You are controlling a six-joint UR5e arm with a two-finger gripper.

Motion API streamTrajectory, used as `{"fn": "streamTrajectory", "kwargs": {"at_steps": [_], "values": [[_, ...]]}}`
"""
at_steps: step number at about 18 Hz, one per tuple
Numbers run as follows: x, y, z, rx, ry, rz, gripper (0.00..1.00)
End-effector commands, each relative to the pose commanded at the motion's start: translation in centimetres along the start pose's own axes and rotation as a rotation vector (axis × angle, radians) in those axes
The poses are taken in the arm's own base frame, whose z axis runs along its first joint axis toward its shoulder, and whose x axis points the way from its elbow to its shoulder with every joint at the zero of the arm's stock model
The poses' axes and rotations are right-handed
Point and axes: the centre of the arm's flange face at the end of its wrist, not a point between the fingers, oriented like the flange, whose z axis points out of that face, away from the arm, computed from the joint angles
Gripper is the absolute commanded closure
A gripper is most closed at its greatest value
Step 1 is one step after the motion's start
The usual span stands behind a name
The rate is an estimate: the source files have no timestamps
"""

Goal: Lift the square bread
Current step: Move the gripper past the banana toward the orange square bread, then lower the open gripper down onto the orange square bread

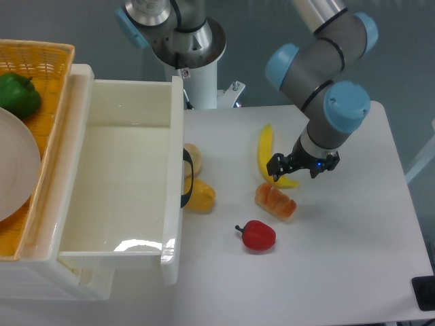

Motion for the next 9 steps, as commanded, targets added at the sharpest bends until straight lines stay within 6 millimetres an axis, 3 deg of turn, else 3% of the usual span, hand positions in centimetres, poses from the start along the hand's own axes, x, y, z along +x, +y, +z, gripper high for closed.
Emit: {"fn": "streamTrajectory", "kwargs": {"at_steps": [2,6,9], "values": [[0.2,0.2,0.9,-0.018,0.002,-0.055,0.00],[0.3,0.2,0.3,-0.007,0.001,-0.192,0.00],[1.0,-1.0,0.6,-0.007,-0.006,-0.312,0.00]]}}
